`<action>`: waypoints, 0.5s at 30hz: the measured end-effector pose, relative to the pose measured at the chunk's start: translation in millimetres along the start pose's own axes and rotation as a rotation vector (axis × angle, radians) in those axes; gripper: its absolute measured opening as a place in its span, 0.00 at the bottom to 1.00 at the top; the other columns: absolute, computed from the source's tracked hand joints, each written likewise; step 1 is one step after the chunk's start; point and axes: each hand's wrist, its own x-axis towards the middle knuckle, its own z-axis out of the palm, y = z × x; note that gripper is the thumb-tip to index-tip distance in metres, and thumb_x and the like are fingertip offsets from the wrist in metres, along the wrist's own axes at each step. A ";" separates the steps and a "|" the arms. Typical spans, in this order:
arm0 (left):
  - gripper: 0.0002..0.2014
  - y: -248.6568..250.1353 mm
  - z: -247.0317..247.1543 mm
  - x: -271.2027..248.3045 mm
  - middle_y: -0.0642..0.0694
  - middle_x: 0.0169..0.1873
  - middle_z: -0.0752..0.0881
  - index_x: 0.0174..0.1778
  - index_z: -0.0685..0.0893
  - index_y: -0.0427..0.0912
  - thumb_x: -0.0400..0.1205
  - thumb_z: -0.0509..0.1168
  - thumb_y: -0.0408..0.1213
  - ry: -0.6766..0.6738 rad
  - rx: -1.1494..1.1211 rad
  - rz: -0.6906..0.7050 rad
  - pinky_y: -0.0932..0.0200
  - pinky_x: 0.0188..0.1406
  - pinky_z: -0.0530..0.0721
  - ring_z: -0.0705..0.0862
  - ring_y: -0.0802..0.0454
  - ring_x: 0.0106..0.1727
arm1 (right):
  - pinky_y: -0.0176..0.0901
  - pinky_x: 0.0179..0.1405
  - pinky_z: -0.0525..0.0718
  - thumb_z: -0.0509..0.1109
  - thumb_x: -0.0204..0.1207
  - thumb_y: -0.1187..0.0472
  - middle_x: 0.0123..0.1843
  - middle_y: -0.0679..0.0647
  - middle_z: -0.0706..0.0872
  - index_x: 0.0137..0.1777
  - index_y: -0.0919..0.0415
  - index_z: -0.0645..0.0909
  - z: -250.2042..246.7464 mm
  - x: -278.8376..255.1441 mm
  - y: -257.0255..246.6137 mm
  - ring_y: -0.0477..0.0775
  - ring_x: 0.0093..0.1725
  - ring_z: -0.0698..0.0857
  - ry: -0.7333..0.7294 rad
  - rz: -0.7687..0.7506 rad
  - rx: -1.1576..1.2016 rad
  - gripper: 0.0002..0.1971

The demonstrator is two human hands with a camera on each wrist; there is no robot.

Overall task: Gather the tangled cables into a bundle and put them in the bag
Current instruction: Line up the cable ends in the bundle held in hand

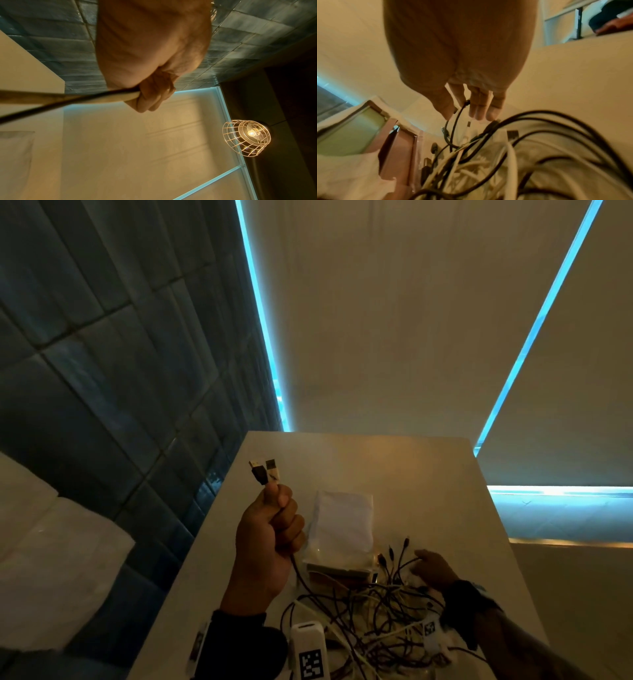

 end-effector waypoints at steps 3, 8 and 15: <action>0.16 -3.9 0.4 3.3 0.54 0.16 0.61 0.31 0.70 0.43 0.85 0.51 0.44 -0.004 0.012 -0.017 0.71 0.11 0.59 0.57 0.61 0.14 | 0.60 0.64 0.79 0.70 0.79 0.68 0.71 0.70 0.79 0.69 0.74 0.77 3.9 -11.0 -3.9 0.69 0.68 0.78 0.257 0.012 0.592 0.20; 0.18 -17.0 4.9 9.3 0.53 0.18 0.61 0.34 0.69 0.41 0.88 0.48 0.44 0.011 0.106 -0.022 0.69 0.11 0.56 0.56 0.61 0.15 | 0.44 0.40 0.86 0.68 0.78 0.74 0.52 0.70 0.84 0.52 0.72 0.82 -4.9 -53.1 -55.6 0.61 0.41 0.87 0.423 -0.103 1.227 0.05; 0.15 -39.1 9.3 15.7 0.53 0.19 0.62 0.42 0.76 0.38 0.89 0.52 0.41 0.085 0.419 -0.005 0.62 0.18 0.53 0.55 0.58 0.18 | 0.49 0.38 0.90 0.71 0.73 0.76 0.37 0.71 0.88 0.49 0.72 0.80 -13.0 -123.8 -139.1 0.67 0.36 0.90 0.296 -0.516 1.143 0.06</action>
